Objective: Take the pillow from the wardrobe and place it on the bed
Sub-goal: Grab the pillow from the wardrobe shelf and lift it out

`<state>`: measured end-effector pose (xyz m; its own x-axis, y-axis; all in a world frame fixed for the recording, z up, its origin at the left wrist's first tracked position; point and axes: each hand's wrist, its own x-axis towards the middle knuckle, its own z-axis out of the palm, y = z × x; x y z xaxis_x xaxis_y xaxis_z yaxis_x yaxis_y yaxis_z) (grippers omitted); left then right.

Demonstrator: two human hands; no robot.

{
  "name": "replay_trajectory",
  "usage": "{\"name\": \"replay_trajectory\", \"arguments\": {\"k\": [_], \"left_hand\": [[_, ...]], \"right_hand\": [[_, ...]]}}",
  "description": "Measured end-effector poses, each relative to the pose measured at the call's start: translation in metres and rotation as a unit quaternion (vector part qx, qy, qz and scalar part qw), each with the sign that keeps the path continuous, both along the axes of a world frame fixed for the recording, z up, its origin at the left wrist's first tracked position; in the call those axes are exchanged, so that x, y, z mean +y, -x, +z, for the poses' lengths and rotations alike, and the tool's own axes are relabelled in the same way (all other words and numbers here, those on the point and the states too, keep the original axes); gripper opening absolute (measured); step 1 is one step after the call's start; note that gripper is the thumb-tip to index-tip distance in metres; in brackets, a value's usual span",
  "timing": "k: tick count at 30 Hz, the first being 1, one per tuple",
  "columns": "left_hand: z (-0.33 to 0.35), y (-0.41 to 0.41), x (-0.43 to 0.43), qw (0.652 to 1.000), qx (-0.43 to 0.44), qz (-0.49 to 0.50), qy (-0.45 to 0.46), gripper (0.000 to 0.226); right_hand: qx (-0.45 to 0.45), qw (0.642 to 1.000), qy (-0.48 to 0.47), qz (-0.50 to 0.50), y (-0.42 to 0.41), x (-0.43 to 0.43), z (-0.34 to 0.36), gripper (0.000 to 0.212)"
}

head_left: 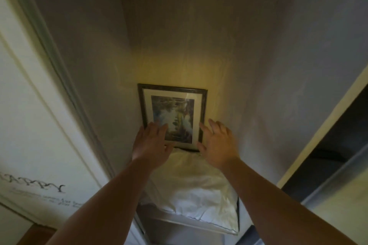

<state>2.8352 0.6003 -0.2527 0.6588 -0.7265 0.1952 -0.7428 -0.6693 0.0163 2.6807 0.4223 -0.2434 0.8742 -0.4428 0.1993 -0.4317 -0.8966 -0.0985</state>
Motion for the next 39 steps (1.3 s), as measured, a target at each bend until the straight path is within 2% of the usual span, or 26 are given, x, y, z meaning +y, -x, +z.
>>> {"name": "replay_trajectory", "arguments": {"k": [6,12,22,28,35,39], "left_hand": [[-0.03,-0.021,-0.028,0.999,0.027,0.007,-0.023,0.076],[-0.046,-0.043,-0.037,1.0,-0.005,-0.023,-0.016,0.075],[-0.092,-0.072,-0.053,0.998,0.018,-0.05,-0.018,0.082],[-0.17,-0.084,-0.065,0.998,0.043,-0.032,-0.035,0.09],[-0.293,-0.089,-0.066,0.988,0.127,0.011,-0.088,0.095],[-0.347,-0.103,-0.068,0.982,0.15,0.026,-0.111,0.099]], "right_hand": [[0.05,0.998,-0.045,-0.01,-0.032,-0.017,-0.046,0.082],[0.045,0.996,-0.056,-0.044,-0.044,-0.029,-0.064,0.086],[0.041,0.98,-0.122,-0.151,-0.054,-0.033,-0.101,0.095],[0.073,0.965,-0.164,-0.193,-0.057,-0.044,-0.172,0.115],[0.161,0.944,-0.215,-0.193,-0.073,-0.062,-0.287,0.122],[0.174,0.934,-0.246,-0.192,-0.079,-0.068,-0.345,0.129]]}}
